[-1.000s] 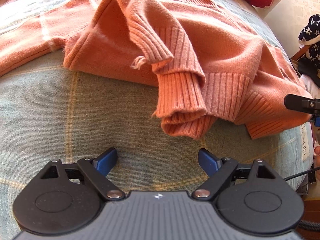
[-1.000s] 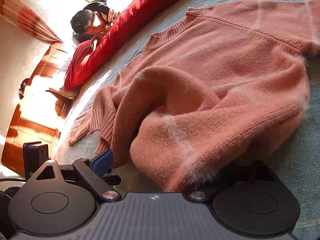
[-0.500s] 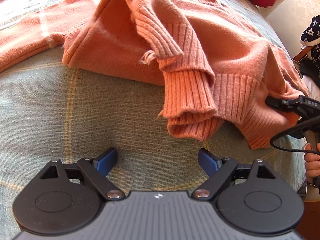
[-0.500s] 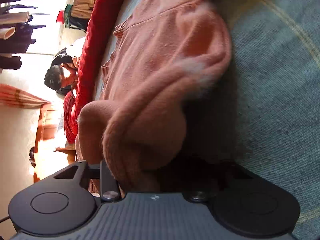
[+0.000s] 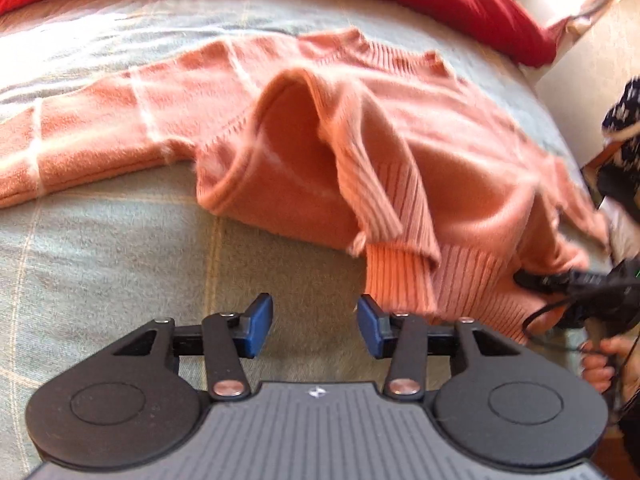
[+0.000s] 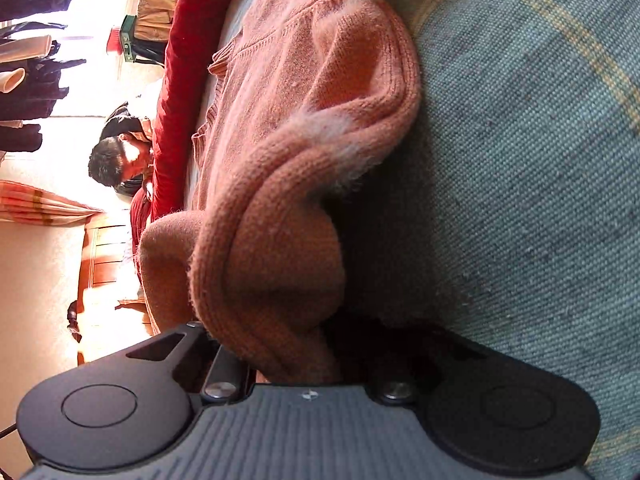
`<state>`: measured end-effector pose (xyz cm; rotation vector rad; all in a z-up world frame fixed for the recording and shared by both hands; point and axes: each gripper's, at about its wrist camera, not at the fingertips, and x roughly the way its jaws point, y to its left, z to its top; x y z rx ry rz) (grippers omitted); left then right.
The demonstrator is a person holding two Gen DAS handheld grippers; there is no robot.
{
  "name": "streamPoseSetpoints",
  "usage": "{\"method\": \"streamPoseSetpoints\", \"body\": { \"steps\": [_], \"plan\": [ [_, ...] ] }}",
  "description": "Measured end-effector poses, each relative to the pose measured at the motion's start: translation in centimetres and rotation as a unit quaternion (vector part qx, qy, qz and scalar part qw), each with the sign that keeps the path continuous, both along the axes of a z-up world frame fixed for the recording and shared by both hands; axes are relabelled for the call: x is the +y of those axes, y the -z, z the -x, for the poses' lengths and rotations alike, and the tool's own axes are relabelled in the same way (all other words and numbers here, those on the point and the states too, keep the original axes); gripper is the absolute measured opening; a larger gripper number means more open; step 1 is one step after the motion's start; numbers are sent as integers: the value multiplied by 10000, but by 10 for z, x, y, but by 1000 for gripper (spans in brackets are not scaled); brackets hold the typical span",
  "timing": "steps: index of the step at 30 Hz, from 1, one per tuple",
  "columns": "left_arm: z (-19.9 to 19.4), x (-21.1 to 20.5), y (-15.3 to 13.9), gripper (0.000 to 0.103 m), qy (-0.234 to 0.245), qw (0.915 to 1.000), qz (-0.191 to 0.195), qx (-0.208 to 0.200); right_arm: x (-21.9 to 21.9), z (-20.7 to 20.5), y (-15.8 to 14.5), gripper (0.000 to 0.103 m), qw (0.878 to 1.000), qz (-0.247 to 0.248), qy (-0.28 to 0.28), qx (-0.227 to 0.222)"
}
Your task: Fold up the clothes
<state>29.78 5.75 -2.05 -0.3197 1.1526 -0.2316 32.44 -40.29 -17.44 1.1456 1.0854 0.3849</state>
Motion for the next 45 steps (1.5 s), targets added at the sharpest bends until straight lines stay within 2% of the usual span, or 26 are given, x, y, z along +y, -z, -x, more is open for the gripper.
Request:
{"method": "streamPoseSetpoints", "body": {
  "steps": [3, 4, 8, 11, 13, 16, 18, 20, 21, 22, 24, 31, 38, 41, 45],
  "plan": [
    [-25, -2, -3, 45, -344, 9958, 834, -174, 0, 0, 0, 12, 10000, -26, -17, -33],
    [-36, -2, -3, 45, -363, 9945, 972, -153, 1, -1, 0, 12, 10000, -31, -19, -35],
    [-75, -15, 28, 45, -264, 9912, 1297, -87, 1, -3, 0, 12, 10000, -46, -30, -16],
    [-86, -25, 40, 45, -40, 9883, 1523, -23, 2, -3, -1, 12, 10000, -53, -43, -22],
    [-91, -28, 47, 40, -10, 9831, 1818, 198, 1, -2, 0, 12, 10000, -59, -42, -38],
    [-83, -28, 49, 40, 129, 9702, 2401, 305, 0, 1, 0, 12, 9999, -65, -38, -69],
    [-84, -26, 63, 39, 35, 9675, 2480, 481, 0, 1, 1, 12, 9999, -81, -35, -81],
    [-88, -22, 81, 32, -113, 9650, 2524, 700, 0, 2, 1, 12, 9999, -91, -36, -84],
    [-89, -20, 88, 31, -167, 9626, 2608, 716, 0, 2, 1, 12, 9999, -88, -38, -80],
    [-91, -20, 92, 25, -189, 9619, 2633, 710, 0, 2, 1, 12, 9999, -91, -41, -77],
    [-92, -21, 100, 24, -236, 9606, 2679, 699, 0, 1, 2, 11, 9999, -100, -44, -74],
    [-78, -31, 94, 21, -466, 9650, 2545, 422, 1, 0, 1, 11, 9999, -93, -36, -71],
    [-61, -23, 109, 22, -865, 9498, 3006, 48, 1, 2, 1, 10, 10000, -46, -42, -77],
    [-57, -19, 114, 22, -1170, 9394, 3222, 47, 1, 3, 2, 10, 9999, -40, -35, -91],
    [-58, -18, 114, 22, -1326, 9360, 3260, 45, 1, 6, 2, 10, 9999, -32, -13, -113]
  ]
}}
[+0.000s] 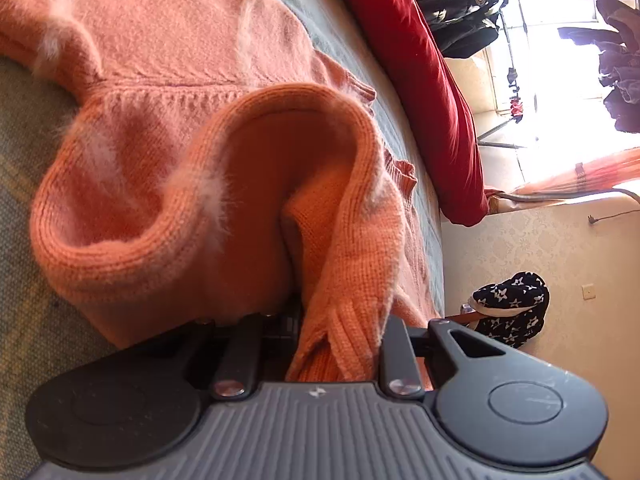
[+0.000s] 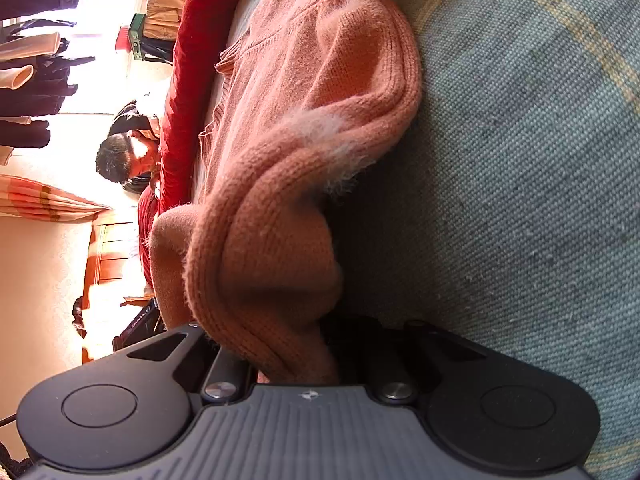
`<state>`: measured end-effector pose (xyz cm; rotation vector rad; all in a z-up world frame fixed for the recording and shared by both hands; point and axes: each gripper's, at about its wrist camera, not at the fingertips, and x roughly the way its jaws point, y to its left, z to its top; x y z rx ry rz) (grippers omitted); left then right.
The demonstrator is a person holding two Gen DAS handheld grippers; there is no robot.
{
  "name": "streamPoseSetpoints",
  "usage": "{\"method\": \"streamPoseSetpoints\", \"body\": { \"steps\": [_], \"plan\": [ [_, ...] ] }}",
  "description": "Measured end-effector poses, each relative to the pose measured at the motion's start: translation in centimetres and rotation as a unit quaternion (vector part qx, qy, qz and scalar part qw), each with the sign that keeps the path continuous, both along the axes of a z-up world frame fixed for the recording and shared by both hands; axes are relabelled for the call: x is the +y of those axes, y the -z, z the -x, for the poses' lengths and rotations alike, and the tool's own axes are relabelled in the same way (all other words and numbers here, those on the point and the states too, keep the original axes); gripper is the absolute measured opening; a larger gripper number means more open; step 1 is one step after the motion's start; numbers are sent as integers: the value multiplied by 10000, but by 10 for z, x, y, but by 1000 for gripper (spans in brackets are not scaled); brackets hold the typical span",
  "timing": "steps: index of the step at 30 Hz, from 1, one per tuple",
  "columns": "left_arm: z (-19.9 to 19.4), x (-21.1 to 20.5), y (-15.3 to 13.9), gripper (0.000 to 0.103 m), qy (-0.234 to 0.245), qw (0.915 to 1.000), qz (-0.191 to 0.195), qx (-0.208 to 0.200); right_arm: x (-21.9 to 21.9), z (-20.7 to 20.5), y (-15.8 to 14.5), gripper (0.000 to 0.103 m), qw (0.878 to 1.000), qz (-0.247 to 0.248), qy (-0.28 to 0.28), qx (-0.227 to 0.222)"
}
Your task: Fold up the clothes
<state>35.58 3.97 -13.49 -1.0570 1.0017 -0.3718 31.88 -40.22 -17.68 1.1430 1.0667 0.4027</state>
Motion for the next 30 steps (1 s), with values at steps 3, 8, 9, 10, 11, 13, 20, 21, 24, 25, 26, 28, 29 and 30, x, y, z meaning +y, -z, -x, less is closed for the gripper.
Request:
{"method": "streamPoseSetpoints", "body": {
  "steps": [3, 8, 9, 10, 11, 13, 20, 21, 24, 25, 26, 28, 29, 30],
  "plan": [
    [-11, 9, 7, 22, 89, 9989, 370, 257, 0, 1, 0, 10, 10000, -10, 16, -8],
    [-24, 19, 18, 30, 65, 9926, 1075, 562, 1, 1, 0, 10, 10000, -18, 32, -13],
    [-22, 19, 18, 32, -12, 9926, 1097, 525, 1, 1, 0, 10, 10000, -20, 38, -16],
    [-21, 18, 18, 37, -96, 9924, 1133, 477, 1, 1, 0, 10, 10000, -21, 43, -11],
    [-19, 17, 19, 39, -239, 9917, 1195, 415, 2, 0, 0, 10, 10000, -22, 47, -2],
    [-16, 15, 23, 39, -487, 9901, 1271, 348, 2, 0, 0, 10, 10000, -21, 49, 18],
    [-22, 15, 25, 35, -578, 9907, 1050, 637, 2, 2, 0, 10, 9999, 4, 93, 44],
    [-21, 14, 24, 33, -592, 9915, 981, 611, 2, 3, 0, 10, 9999, 7, 106, 45],
    [-16, 14, 18, 30, -659, 9922, 924, 515, 1, 4, -3, 11, 9997, -28, 179, 188],
    [-14, 14, 15, 27, -704, 9916, 934, 544, 2, 4, -4, 11, 9995, -46, 213, 248],
    [-12, 15, 10, 25, -714, 9920, 880, 561, 2, 5, -7, 12, 9992, -62, 247, 304],
    [-7, 18, -1, 22, -666, 9936, 680, 603, 4, 10, -11, 15, 9983, -240, 329, 406],
    [-5, 19, -4, 22, -606, 9948, 581, 576, 5, 14, -13, 15, 9982, -277, 338, 403],
    [-3, 21, -6, 22, -551, 9958, 475, 559, 7, 16, -14, 15, 9983, -266, 321, 407]
  ]
}}
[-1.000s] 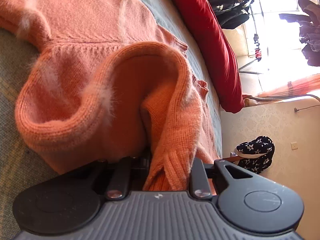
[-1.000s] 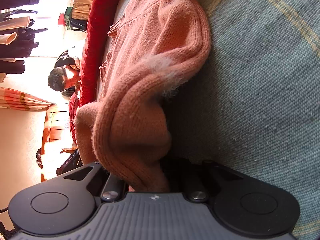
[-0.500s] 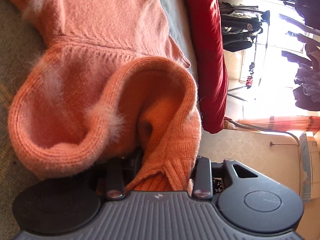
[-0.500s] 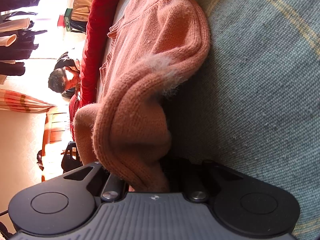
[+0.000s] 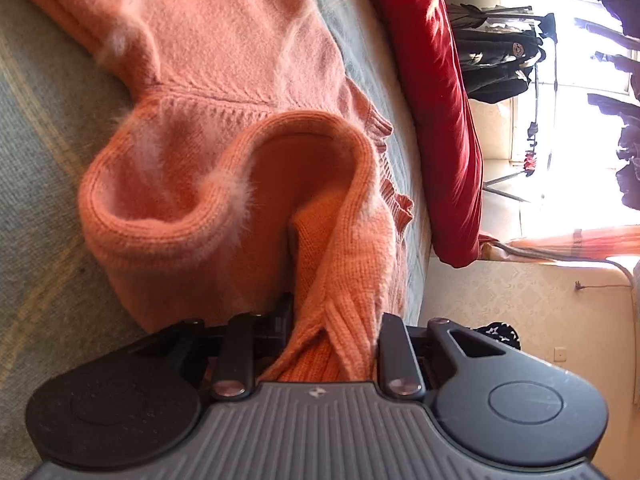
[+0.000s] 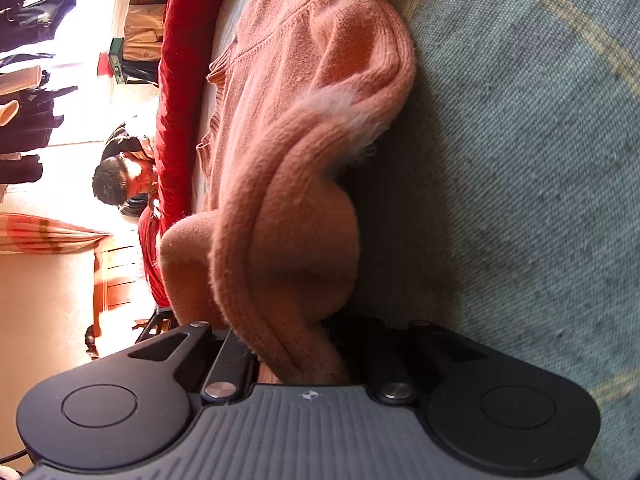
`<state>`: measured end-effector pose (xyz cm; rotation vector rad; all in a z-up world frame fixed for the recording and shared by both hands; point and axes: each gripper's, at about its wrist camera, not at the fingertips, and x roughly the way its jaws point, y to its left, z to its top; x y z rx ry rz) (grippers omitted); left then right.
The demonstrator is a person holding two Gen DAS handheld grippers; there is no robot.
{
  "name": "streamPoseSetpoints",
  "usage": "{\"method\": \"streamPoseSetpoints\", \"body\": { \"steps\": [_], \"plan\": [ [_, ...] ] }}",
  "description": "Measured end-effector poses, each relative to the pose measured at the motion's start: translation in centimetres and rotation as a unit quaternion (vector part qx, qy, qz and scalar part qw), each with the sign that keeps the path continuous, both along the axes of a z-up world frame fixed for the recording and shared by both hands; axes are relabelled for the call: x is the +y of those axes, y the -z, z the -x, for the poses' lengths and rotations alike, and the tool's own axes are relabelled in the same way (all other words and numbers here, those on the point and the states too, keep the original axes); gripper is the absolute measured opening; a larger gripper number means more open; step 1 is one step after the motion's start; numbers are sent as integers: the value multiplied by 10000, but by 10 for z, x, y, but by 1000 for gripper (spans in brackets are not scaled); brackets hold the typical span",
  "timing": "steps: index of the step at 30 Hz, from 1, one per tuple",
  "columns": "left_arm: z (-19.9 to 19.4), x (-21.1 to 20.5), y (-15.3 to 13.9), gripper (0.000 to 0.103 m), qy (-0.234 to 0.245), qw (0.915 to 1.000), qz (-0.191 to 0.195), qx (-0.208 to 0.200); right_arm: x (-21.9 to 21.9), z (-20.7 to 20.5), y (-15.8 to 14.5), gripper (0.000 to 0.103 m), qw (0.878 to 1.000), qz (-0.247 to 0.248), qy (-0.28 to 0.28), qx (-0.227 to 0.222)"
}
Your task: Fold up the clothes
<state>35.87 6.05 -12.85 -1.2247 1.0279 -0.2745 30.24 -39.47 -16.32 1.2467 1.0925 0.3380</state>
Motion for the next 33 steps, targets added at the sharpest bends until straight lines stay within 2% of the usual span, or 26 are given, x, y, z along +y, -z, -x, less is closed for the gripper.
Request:
{"method": "streamPoseSetpoints", "body": {
  "steps": [1, 4, 6, 9, 17, 22, 28, 33],
  "plan": [
    [0, 2, 2, 22, 35, 10000, -87, 24, 2, 2, 4, 15, 10000, -31, 18, 59],
    [-4, 2, 12, 19, -58, 9999, 39, 122, 5, 3, 17, 6, 9995, -172, 159, 226],
    [-7, 0, 14, 15, -128, 9997, 103, 161, 7, 3, 17, 6, 9994, -154, 190, 256],
    [2, 0, 1, 13, -99, 9999, -54, 127, 10, 4, -2, 7, 9998, 70, 31, 178],
    [31, 15, -47, 12, 228, 9984, -497, 128, 8, 6, -54, 6, 9985, 57, -529, -95],
    [55, 22, -79, 12, 443, 9966, -661, 235, 0, 4, -83, 6, 9939, 107, -1096, 40],
    [101, 28, -101, 12, 651, 9930, -657, 736, -18, 18, -109, 6, 9851, 353, -1603, 503],
    [143, 31, -91, 11, 767, 9855, -580, 1401, -40, 32, -112, 6, 9781, 591, -1752, 961]
  ]
}}
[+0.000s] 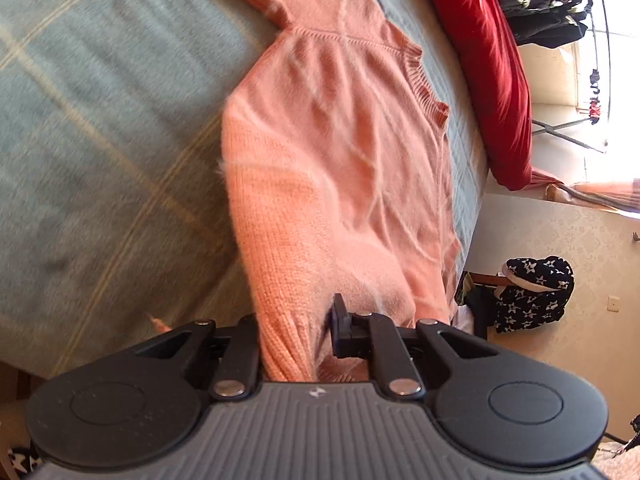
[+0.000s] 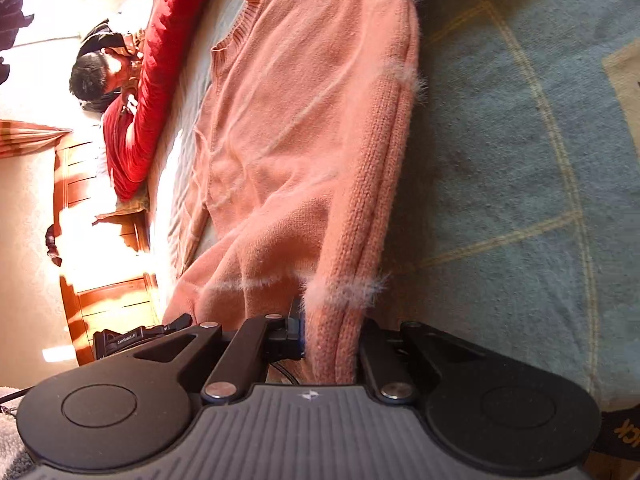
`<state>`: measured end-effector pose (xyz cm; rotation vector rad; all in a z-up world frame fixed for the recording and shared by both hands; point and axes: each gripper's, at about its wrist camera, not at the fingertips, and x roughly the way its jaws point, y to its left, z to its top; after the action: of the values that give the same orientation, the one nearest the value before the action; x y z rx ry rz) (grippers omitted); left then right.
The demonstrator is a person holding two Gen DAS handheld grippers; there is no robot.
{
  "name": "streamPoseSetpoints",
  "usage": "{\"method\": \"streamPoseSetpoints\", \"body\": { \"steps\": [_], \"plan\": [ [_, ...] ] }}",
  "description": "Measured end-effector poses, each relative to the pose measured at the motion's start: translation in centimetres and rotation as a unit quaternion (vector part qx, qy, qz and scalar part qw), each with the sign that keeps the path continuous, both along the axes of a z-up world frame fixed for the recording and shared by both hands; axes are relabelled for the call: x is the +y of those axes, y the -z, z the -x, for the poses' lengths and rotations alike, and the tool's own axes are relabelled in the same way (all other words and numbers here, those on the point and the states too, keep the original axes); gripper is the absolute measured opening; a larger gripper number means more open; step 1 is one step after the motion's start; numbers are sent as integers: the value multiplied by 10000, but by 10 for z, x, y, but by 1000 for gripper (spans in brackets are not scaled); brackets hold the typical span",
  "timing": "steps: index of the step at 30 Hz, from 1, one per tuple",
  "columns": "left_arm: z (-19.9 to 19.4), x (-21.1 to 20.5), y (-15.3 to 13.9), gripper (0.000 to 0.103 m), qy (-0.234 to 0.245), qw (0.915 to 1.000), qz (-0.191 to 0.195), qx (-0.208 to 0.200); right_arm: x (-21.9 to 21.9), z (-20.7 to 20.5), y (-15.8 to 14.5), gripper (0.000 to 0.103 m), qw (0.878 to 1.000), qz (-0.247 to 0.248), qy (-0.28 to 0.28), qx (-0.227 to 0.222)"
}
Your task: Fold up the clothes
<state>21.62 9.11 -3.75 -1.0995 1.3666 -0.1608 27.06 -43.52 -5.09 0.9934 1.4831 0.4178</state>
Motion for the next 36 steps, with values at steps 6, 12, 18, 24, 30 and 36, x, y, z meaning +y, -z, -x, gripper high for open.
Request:
{"method": "streamPoseSetpoints", "body": {
  "steps": [6, 12, 18, 24, 30, 36],
  "plan": [
    [29, 9, 55, 5, -110, 9969, -223, 742, -8, 15, 38, 15, 9963, 563, -325, 564],
    [37, 8, 90, 5, -85, 9951, -227, 956, 7, 46, 69, 36, 9914, 711, -943, 573],
    [34, 8, 58, 5, 164, 9964, -411, 717, 9, 61, 44, 8, 9872, 767, -1290, 532],
    [40, 15, 70, 9, 221, 9918, -455, 1178, -4, 68, 52, 20, 9815, 1032, -1300, 950],
    [38, 29, 45, 17, 856, 9810, -1344, 1107, -5, 77, 40, 39, 9514, 2099, -1993, 1049],
    [-21, 18, 17, 22, 1295, 9766, -1660, -440, 2, 38, -18, 51, 9619, 2202, -1535, -525]
  ]
}}
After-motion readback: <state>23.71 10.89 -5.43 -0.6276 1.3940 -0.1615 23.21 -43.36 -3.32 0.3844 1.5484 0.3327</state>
